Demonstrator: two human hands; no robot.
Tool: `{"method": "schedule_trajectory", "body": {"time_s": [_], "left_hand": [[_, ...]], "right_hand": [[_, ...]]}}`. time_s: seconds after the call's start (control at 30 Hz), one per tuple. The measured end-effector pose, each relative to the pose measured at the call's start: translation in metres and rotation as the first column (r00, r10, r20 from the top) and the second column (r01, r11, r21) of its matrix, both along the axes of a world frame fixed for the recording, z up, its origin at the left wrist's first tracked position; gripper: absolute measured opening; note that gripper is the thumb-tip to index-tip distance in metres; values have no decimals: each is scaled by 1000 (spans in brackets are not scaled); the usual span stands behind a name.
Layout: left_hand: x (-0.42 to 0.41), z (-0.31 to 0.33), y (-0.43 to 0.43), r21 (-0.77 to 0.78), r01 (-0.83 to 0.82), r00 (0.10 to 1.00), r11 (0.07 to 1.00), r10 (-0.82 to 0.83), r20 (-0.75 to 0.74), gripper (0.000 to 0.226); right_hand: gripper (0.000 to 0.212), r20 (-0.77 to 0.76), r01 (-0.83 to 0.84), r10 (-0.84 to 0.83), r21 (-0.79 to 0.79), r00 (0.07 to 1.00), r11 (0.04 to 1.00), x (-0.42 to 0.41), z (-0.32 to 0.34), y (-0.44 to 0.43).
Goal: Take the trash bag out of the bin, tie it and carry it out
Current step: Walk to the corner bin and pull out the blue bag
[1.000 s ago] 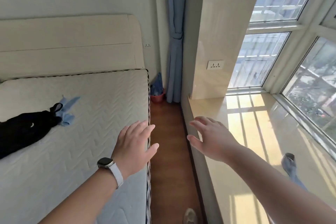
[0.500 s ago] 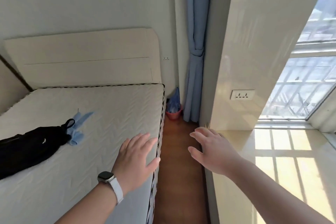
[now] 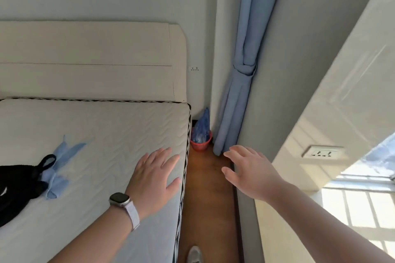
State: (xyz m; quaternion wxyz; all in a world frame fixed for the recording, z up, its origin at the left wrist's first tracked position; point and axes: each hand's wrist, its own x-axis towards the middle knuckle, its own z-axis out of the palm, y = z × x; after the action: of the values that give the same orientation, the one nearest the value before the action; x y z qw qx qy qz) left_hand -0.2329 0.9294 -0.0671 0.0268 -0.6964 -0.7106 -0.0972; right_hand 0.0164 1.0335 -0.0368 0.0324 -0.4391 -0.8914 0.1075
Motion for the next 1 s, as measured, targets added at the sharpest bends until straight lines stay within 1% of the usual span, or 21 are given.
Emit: {"method": "schedule_trajectory", "body": {"time_s": [0.1,0.23,0.47,0.53,0.63,0.83,1.0], "left_hand": [[-33,-1,50,-5,22,1000,1000,-22,8,54],[-66,-3,102,-6,7,1000,1000,-7,29,54],[-113,-14,163,-33,-56,997,998,58,57,52],[-120,-17,182,-41,-81,995,996,83,61,51],[-127,-21,214,-56,-100,994,993,102,41,52],[-135,-17,290,-78,-112,994,991,112,-1,54],[-136,-6,372,-116,-89,996,989,88,-14,63]], "right_hand": [[59,28,5,-5,15,1000,1000,-31,1,41],[52,32,5,-7,36,999,999,-62,3,92],[50,16,11,-12,57,1000,998,-97,1,165],[51,22,11,-12,59,1000,998,-102,-2,185],[59,19,7,-8,47,1000,999,-110,-10,218],[54,35,-40,39,20,999,999,-129,-25,300],[53,43,-68,67,20,997,997,-146,-23,381]]}}
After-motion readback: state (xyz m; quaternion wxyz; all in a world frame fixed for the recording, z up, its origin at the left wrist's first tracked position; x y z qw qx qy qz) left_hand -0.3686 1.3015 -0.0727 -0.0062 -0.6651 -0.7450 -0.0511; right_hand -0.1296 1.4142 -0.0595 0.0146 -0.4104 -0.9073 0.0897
